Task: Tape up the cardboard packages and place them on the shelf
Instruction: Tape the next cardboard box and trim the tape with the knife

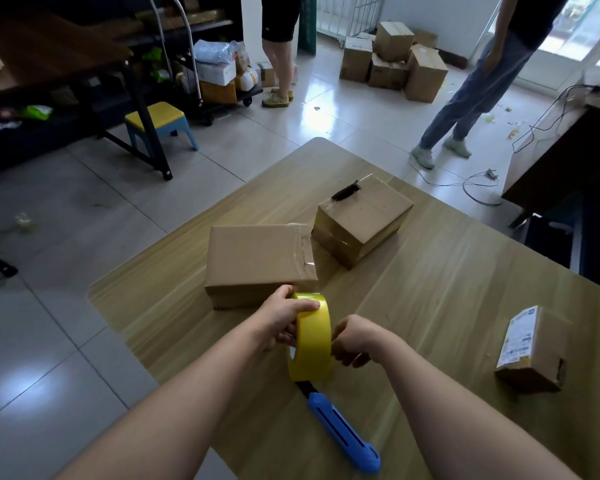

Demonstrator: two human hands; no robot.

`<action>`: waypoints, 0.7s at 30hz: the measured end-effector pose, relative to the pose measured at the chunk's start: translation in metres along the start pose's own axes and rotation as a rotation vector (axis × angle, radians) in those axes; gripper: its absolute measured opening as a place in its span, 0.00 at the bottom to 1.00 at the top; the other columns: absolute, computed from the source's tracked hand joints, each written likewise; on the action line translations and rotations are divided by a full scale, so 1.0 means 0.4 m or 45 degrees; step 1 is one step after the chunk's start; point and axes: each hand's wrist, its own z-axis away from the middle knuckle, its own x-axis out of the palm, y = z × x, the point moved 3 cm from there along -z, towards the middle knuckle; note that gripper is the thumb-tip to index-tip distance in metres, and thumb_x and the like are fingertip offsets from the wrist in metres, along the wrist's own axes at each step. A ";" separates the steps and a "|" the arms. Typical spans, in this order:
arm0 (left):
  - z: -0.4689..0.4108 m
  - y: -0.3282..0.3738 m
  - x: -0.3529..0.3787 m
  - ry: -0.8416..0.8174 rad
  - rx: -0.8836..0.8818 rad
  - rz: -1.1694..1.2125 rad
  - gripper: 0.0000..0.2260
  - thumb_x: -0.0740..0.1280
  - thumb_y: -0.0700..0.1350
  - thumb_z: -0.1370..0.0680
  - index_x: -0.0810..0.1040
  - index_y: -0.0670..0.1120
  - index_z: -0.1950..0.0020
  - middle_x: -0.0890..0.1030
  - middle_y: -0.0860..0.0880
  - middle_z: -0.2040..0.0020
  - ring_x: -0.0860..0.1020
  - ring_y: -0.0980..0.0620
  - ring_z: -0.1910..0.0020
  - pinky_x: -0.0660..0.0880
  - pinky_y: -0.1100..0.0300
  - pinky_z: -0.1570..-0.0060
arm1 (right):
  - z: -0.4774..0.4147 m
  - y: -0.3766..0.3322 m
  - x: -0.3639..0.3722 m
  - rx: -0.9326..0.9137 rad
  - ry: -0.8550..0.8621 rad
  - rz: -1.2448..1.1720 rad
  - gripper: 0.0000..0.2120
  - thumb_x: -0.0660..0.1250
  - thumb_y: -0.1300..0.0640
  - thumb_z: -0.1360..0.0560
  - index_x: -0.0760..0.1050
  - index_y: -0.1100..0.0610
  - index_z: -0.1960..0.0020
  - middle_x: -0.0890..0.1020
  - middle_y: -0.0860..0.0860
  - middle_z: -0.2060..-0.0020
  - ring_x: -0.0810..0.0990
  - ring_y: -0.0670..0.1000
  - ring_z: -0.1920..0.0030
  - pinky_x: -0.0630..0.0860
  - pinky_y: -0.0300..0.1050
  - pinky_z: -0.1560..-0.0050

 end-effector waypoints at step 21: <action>0.022 -0.026 -0.018 0.013 -0.010 -0.034 0.28 0.71 0.48 0.25 0.65 0.49 0.28 0.75 0.42 0.55 0.75 0.49 0.67 0.74 0.58 0.71 | 0.022 0.051 0.129 -0.009 0.124 0.868 0.21 0.74 0.48 0.31 0.77 0.55 0.41 0.79 0.51 0.48 0.80 0.53 0.47 0.75 0.44 0.56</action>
